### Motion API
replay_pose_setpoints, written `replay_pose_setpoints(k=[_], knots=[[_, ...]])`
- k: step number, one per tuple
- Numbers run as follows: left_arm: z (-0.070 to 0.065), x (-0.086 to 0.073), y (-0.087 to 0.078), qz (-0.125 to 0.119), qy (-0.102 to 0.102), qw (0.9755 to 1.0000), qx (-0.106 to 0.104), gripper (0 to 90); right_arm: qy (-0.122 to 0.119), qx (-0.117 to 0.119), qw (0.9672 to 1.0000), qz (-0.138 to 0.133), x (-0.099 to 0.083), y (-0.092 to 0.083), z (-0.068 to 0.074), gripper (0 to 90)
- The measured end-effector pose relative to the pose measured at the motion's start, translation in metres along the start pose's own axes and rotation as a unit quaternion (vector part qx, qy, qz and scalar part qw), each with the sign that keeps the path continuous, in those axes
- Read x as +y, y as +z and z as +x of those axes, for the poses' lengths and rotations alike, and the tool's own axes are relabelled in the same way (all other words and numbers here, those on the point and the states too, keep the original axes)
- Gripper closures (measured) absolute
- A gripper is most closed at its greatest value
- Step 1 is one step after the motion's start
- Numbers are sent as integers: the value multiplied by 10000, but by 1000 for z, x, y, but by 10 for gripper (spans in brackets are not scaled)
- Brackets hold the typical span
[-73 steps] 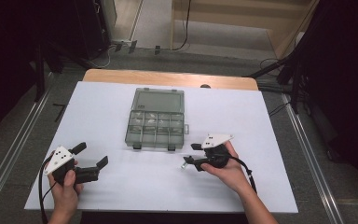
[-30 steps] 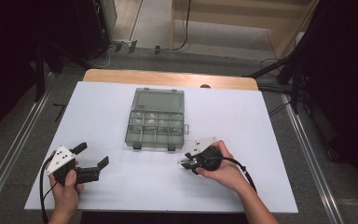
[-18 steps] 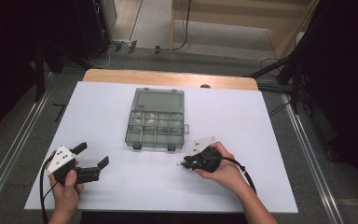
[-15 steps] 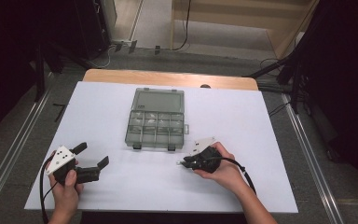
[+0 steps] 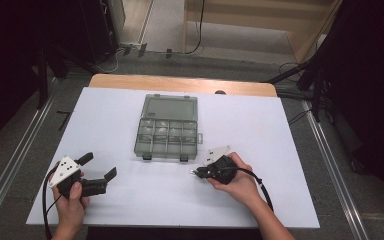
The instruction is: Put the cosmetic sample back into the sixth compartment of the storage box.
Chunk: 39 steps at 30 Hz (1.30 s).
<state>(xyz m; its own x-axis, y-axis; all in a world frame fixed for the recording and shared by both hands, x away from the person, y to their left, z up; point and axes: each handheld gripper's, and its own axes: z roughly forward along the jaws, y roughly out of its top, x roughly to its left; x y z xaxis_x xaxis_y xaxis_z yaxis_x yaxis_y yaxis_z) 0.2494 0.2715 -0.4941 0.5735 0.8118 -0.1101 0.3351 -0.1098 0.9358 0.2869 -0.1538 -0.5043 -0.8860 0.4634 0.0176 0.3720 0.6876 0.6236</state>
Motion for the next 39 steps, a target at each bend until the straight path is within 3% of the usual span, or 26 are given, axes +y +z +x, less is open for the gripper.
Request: replay_pose_setpoints(k=[14,26,39], knots=[[-1,0,0,-34,42,10000,-39,0,73,-97,9997,-207,6,-6,2,825],[0,0,1,-23,42,10000,-42,0,292,38,9990,-329,13,-10,-1,826],[0,0,0,-39,61,10000,-50,0,319,64,9985,-429,21,-14,-2,826]])
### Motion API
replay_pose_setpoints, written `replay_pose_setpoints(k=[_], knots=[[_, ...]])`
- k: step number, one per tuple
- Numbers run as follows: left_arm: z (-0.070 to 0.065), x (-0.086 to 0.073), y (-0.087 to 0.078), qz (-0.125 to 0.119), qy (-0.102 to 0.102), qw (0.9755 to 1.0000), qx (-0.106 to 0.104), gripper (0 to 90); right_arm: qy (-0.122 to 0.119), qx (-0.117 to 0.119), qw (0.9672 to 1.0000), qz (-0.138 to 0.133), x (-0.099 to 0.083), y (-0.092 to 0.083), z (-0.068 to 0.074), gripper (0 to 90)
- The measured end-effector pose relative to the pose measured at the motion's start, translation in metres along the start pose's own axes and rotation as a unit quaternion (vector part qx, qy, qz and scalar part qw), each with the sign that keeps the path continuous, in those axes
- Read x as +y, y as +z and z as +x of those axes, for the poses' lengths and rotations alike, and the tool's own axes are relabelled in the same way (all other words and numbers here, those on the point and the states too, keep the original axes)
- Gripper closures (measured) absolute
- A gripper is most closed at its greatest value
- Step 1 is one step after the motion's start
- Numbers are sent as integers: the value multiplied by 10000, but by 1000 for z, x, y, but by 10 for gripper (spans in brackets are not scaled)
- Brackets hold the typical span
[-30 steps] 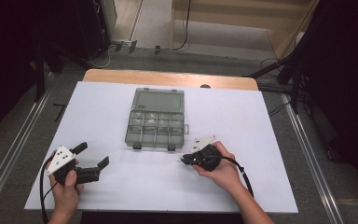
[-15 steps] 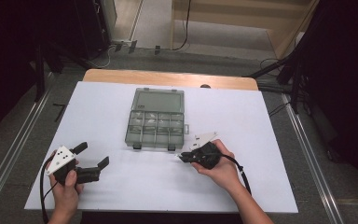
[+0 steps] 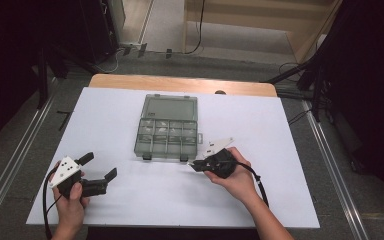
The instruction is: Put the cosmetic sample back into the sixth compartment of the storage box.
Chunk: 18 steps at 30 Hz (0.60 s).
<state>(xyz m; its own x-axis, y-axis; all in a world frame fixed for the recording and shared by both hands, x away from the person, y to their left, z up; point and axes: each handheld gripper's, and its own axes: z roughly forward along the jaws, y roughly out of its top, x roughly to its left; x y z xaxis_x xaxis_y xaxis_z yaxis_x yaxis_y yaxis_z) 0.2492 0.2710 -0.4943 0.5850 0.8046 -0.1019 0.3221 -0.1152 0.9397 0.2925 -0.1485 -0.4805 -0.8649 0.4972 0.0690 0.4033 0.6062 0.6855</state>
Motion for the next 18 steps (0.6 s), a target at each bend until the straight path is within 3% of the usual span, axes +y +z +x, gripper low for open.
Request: replay_pose_setpoints(k=[18], knots=[[0,0,0,6,29,10000,-12,0,-46,23,9999,-116,20,0,1,826]])
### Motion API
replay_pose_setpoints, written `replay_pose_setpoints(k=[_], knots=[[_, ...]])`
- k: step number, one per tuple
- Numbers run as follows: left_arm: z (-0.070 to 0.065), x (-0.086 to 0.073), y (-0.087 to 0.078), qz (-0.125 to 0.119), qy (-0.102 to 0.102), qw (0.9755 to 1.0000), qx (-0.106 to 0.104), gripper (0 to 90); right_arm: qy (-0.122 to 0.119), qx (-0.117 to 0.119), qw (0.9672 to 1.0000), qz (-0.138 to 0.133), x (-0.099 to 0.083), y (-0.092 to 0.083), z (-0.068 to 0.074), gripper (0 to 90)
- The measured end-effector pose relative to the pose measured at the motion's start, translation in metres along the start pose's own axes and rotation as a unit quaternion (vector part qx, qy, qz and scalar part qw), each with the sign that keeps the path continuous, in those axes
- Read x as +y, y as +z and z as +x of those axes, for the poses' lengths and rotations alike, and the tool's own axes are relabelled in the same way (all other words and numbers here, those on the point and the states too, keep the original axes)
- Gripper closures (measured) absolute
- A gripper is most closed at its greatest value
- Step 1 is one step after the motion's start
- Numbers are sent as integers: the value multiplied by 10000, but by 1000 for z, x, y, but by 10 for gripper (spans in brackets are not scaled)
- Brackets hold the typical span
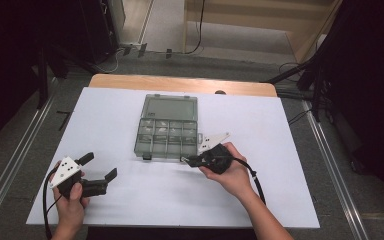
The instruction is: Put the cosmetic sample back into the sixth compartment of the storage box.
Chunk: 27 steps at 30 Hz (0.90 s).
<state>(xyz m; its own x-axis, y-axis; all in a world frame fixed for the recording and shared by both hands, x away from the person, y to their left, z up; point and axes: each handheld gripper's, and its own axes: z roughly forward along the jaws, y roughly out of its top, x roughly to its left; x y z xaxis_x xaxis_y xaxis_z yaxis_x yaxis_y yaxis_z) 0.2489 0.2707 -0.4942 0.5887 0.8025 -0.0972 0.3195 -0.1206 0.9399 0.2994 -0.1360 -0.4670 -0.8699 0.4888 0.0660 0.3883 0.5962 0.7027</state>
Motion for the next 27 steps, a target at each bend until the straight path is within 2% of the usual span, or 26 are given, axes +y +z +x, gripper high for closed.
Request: replay_pose_setpoints(k=[27], knots=[[0,0,0,-9,17,10000,-26,0,-10,-53,10000,-52,27,7,-4,826]])
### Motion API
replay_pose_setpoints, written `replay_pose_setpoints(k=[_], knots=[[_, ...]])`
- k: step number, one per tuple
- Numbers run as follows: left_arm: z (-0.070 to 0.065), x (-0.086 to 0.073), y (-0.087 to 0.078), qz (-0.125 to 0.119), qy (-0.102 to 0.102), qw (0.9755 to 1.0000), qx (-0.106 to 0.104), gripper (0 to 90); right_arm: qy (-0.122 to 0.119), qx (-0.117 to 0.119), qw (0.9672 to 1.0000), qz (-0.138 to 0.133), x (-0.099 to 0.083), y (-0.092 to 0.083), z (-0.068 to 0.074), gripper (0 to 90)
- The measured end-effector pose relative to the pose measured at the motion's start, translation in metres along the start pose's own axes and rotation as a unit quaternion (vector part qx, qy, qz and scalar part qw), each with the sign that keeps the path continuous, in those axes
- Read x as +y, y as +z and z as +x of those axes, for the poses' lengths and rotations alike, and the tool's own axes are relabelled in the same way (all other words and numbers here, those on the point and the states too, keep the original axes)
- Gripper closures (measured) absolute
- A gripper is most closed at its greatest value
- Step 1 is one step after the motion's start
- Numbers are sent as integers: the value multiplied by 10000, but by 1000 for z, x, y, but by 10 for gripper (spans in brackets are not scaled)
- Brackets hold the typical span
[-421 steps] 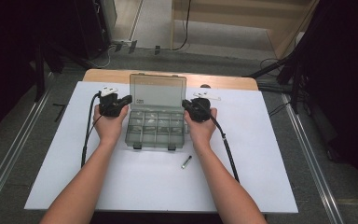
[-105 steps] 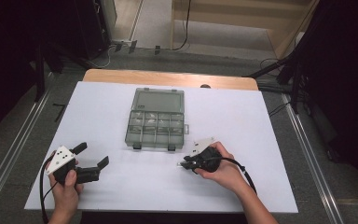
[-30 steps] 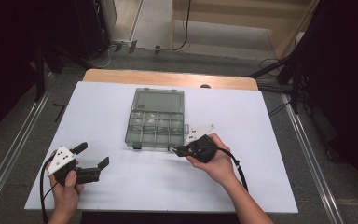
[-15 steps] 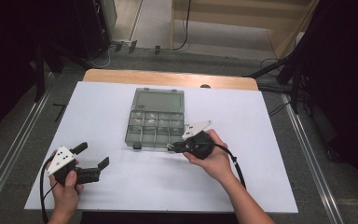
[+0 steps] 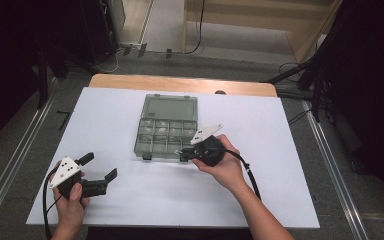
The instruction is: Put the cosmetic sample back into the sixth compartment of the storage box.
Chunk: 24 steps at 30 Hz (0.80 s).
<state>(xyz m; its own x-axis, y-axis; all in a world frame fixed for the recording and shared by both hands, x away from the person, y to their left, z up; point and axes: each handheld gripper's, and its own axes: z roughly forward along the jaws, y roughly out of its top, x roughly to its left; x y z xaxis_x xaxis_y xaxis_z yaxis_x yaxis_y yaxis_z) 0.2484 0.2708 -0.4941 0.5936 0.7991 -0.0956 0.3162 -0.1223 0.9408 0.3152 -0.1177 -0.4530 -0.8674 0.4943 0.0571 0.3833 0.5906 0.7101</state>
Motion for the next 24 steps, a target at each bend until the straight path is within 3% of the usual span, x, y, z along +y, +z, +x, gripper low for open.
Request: replay_pose_setpoints(k=[24], knots=[[0,0,0,-8,-20,10000,-19,0,-21,3,10000,-30,21,12,-2,826]])
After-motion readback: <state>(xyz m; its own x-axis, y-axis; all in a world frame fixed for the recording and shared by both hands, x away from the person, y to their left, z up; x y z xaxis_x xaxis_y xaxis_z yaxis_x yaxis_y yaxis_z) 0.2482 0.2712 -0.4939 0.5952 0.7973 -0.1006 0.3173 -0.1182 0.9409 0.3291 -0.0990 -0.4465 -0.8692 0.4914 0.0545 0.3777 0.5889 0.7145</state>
